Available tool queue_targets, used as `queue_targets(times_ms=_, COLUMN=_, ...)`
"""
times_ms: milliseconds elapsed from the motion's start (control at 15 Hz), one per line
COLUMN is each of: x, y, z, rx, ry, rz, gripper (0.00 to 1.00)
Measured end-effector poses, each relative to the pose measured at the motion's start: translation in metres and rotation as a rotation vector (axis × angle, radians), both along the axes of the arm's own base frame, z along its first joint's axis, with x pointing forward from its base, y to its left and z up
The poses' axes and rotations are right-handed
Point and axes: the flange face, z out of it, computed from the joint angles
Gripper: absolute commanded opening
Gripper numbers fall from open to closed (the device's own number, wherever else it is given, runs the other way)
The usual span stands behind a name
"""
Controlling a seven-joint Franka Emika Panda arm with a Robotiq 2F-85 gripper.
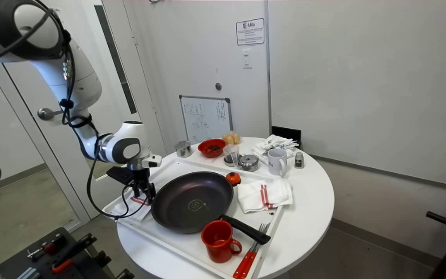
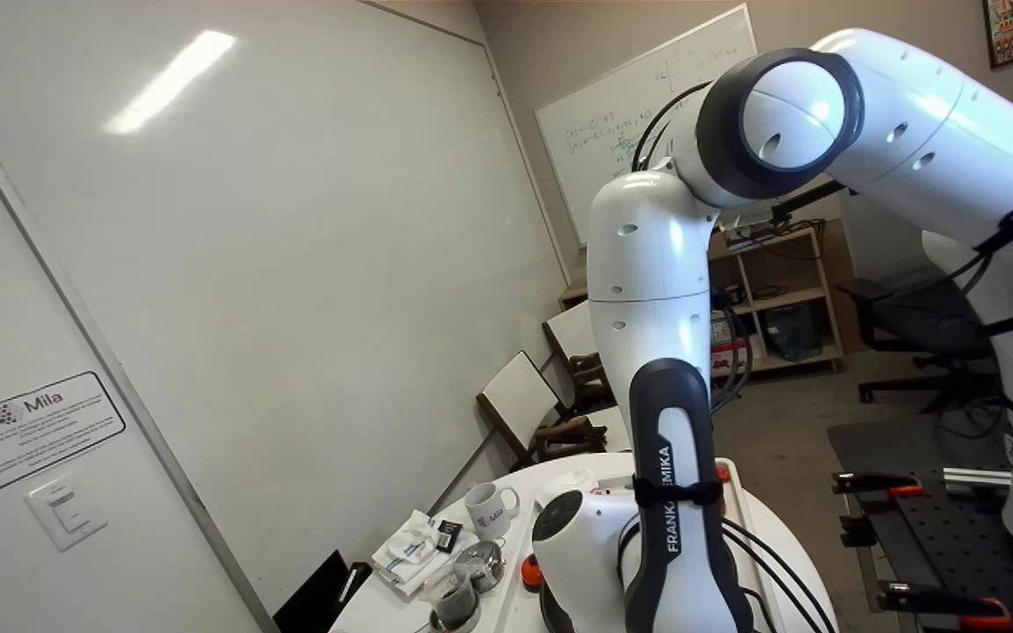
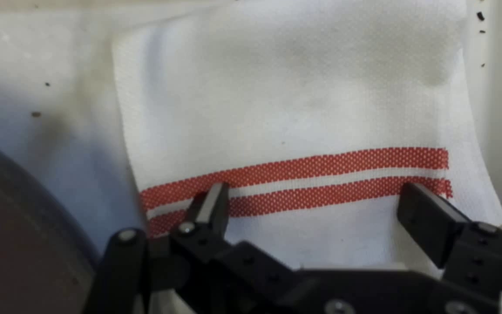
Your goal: Move the towel from left to right.
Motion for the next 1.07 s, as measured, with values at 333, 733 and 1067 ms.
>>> queue_targets(times_ms=333, x=0.0014, y=0.0003, z=0.0000, rx=-0.001, ry=0.002, rz=-0.007, gripper=0.58)
queue_targets(times_ms=733, x=0.0049, y=0.0014, z=0.0019, rx=0.002, ry=-0.005, rz=-0.008, gripper=0.14)
queue_targets(times_ms=1067, x=0.0062, y=0.0023, z=0.0022, rx=0.003, ry=-0.007, rz=-0.008, gripper=0.00)
